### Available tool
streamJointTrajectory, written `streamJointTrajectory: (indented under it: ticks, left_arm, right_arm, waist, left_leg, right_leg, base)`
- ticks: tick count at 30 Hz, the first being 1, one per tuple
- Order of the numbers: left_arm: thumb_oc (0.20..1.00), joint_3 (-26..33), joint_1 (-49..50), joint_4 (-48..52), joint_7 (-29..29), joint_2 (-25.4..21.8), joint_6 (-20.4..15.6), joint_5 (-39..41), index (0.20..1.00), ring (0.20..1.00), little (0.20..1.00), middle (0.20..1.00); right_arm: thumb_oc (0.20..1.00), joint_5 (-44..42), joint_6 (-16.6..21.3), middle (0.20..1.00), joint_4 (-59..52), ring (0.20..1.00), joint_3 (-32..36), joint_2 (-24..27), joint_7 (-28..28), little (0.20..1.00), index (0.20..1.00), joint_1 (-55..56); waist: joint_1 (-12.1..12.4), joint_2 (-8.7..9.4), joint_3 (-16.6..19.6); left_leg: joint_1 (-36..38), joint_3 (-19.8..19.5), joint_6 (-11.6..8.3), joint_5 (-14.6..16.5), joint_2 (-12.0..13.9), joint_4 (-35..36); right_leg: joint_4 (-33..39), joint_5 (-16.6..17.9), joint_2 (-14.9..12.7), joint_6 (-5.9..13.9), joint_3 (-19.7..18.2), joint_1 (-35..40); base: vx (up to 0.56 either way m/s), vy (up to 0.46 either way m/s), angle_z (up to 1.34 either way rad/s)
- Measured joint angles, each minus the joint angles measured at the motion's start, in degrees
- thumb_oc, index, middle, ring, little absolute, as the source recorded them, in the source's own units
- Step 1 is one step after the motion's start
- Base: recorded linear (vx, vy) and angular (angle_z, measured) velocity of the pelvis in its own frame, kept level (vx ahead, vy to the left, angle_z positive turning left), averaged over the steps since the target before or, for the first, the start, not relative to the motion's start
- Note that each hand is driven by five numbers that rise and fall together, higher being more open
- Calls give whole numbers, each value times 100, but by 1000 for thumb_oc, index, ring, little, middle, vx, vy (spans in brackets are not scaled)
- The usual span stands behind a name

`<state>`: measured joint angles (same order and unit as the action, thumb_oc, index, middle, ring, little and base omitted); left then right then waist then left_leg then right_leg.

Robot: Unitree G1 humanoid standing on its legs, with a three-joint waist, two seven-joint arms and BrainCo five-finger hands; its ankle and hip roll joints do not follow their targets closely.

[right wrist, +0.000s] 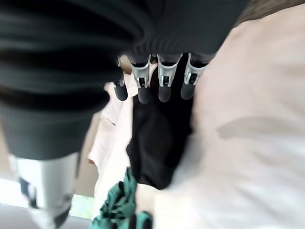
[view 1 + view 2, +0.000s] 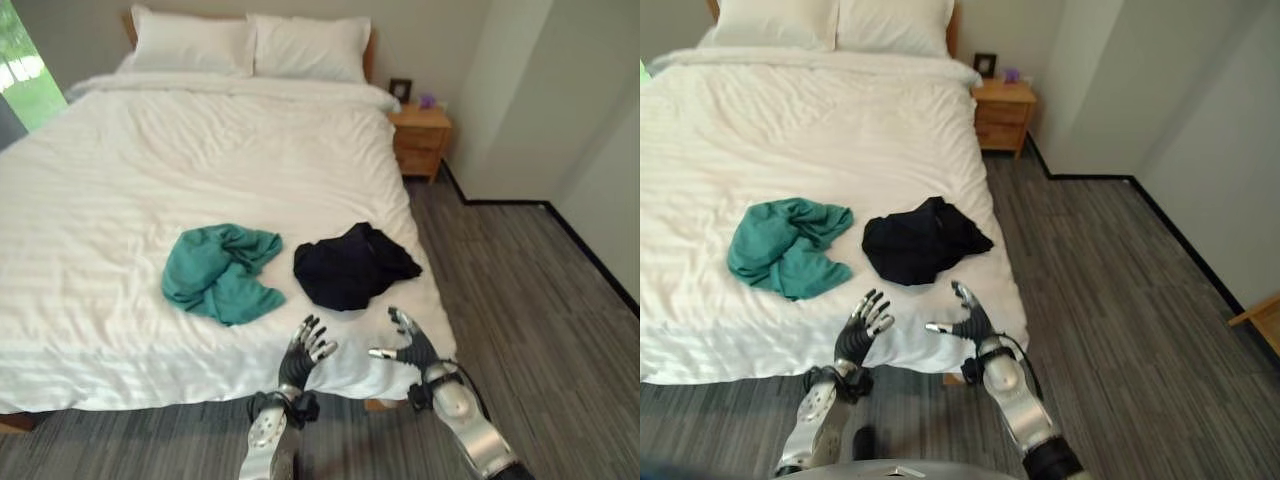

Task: Pick up bed clothes into laundry basket.

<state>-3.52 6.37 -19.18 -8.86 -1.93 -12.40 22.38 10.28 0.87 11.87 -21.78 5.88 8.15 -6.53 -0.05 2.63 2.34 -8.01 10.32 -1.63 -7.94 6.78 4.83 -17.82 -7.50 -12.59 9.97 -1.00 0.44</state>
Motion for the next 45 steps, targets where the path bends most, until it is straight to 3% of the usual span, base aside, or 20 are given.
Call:
streamJointTrajectory:
  ticks: [3,4,6,7,8,9,10,13,16,22,27,30,32,33,36,37,38,39,42,45]
  left_arm:
    - [1000,163,13,309,133,-137,-86,5,1000,1000,1000,1000]
    - [1000,162,0,304,165,-126,-76,5,1000,1000,1000,1000]
    - [1000,173,-1,381,172,-128,-80,5,1000,1000,1000,1000]
    - [1000,113,108,505,168,-242,-72,4,1000,1000,1000,1000]
    - [1000,75,199,552,158,-276,-72,3,1000,1000,1000,1000]
    - [1000,70,251,491,164,-271,-68,0,1000,1000,1000,1000]
    - [1000,114,375,486,163,-150,-73,-2,1000,1000,1000,1000]
    - [1000,205,254,483,194,82,-85,-11,1000,1000,1000,1000]
    - [1000,139,206,515,195,284,-86,-11,1000,1000,1000,1000]
    - [1000,124,207,517,224,349,-87,-4,1000,1000,1000,1000]
    - [1000,141,162,510,225,253,-83,1,1000,1000,1000,1000]
    - [1000,177,214,842,233,1,14,-5,1000,1000,1000,1000]
    - [1000,315,292,1187,363,-275,73,-39,1000,1000,1000,1000]
    - [1000,349,339,1321,362,-543,88,-126,1000,1000,1000,1000]
    - [1000,624,395,1462,471,-1406,60,-403,1000,1000,1000,1000]
    - [1000,655,414,1519,447,-1958,47,-671,1000,1000,1000,1000]
    - [1000,741,331,1522,478,-2883,33,-1268,1000,1000,1000,1000]
    - [1000,771,248,1501,480,-3264,33,-1449,1000,1000,1000,1000]
    - [1000,719,-728,576,700,-4257,-326,-2166,1000,1000,1000,1000]
    - [1000,703,-1227,-282,1065,-4588,-430,-2668,1000,1000,1000,1000]
  right_arm:
    - [1000,642,37,1000,-45,1000,-106,6,450,1000,1000,-1029]
    - [1000,823,41,1000,1,1000,-102,50,633,1000,1000,-1299]
    - [1000,1129,33,1000,-189,1000,90,189,893,1000,1000,-1663]
    - [1000,1255,42,1000,-407,1000,336,259,1053,1000,1000,-1703]
    - [1000,1305,43,1000,-432,1000,412,254,1133,1000,1000,-1688]
    - [1000,1445,28,1000,-370,1000,443,304,1206,1000,1000,-1713]
    - [1000,1575,-20,1000,-253,1000,230,517,1297,1000,1000,-1790]
    - [1000,1909,-189,1000,561,1000,-234,574,1383,1000,1000,-2298]
    - [1000,1917,-284,1000,1467,1000,-635,408,1385,1000,1000,-2456]
    - [1000,2113,-402,1000,3596,1000,-1077,-360,1367,1000,1000,-3056]
    - [1000,2070,-438,1000,5871,1000,-868,-937,1647,1000,1000,-3563]
    - [1000,2013,-412,1000,7067,1000,-800,-1225,1931,1000,1000,-3281]
    - [589,1992,-486,589,7093,589,-736,-1184,2006,589,589,-3159]
    - [200,1960,-446,200,7045,200,-628,-1116,1886,200,200,-3111]
    - [200,1777,-607,200,6923,200,-519,-1060,1358,200,200,-3251]
    - [200,1756,-651,200,6780,200,-533,-940,982,200,200,-3349]
    - [200,1616,-638,200,6646,200,-404,-614,436,200,200,-3574]
    - [200,1572,-640,200,6641,200,-349,-531,237,200,200,-3663]
    - [200,1431,-620,200,6501,200,-257,-31,-406,200,200,-3974]
    - [200,1335,-598,200,5414,200,-252,442,-743,200,200,-3871]
  waist:
    - [306,-149,-65]
    - [240,-148,-15]
    - [162,-174,22]
    - [129,43,153]
    - [81,217,275]
    - [-24,217,349]
    - [34,22,497]
    - [107,-173,583]
    - [183,-175,584]
    - [575,-228,572]
    - [829,-323,505]
    - [1160,-454,438]
    - [1232,-516,452]
    - [1261,-527,509]
    - [1215,-537,694]
    - [1167,-532,703]
    - [1128,-542,706]
    - [1135,-541,706]
    - [1199,-589,654]
    - [1020,-555,538]
  left_leg:
    - [231,737,81,270,24,43]
    - [234,808,17,383,43,72]
    - [194,775,-18,451,93,76]
    - [195,777,-45,444,-45,70]
    - [211,778,-42,492,-234,46]
    - [268,784,-46,511,-332,45]
    - [200,826,-127,606,-243,45]
    - [71,953,-112,594,-172,51]
    - [199,948,-114,595,-156,50]
    - [359,863,-115,593,-122,49]
    - [236,428,-130,606,-198,51]
    - [102,240,-148,727,-215,51]
    - [77,167,-146,724,-247,52]
    - [65,172,-142,722,-258,52]
    - [117,161,-135,762,-300,52]
    - [117,170,-130,758,-300,51]
    - [129,199,-128,755,-312,50]
    - [130,208,-126,753,-313,50]
    - [167,226,-120,749,-321,48]
    - [230,409,-123,751,-319,45]
  right_leg:
    - [-1446,-159,154,-25,-4,-1653]
    - [-1173,-165,279,-38,285,-1781]
    - [-423,-154,964,-338,296,-2007]
    - [222,112,1283,-779,235,-2006]
    - [557,354,1269,-920,245,-1971]
    - [638,621,1220,-1097,291,-1963]
    - [1108,701,1232,-1133,545,-1791]
    - [1890,1131,1330,-1077,596,-1608]
    - [2355,1287,1374,-1112,639,-1237]
    - [2355,1220,1377,-1035,919,-1004]
    - [2367,1057,1264,-1019,1303,-921]
    - [2375,957,1217,-1024,1583,-941]
    - [2374,953,1173,-1019,1640,-935]
    - [2374,953,1161,-1017,1635,-951]
    - [2372,926,1125,-974,1634,-906]
    - [2377,946,1123,-942,1632,-908]
    - [2379,990,1117,-958,1623,-909]
    - [2379,995,1117,-956,1624,-907]
    - [2376,1023,1118,-935,1603,-896]
    - [2351,1087,1156,-899,1386,-941]
  base:
    - [116,204,-107]
    - [251,188,-69]
    - [167,129,2]
    - [70,167,25]
    - [68,164,34]
    - [-8,90,5]
    - [22,46,-2]
    - [73,32,-20]
    - [182,34,0]
    - [95,14,12]
    - [-1,19,47]
    - [28,43,46]
    - [25,35,18]
    - [24,34,3]
    - [28,39,-2]
    - [-2,33,-2]
    - [17,43,-2]
    - [0,0,0]
    - [-4,5,-2]
    - [9,20,-29]
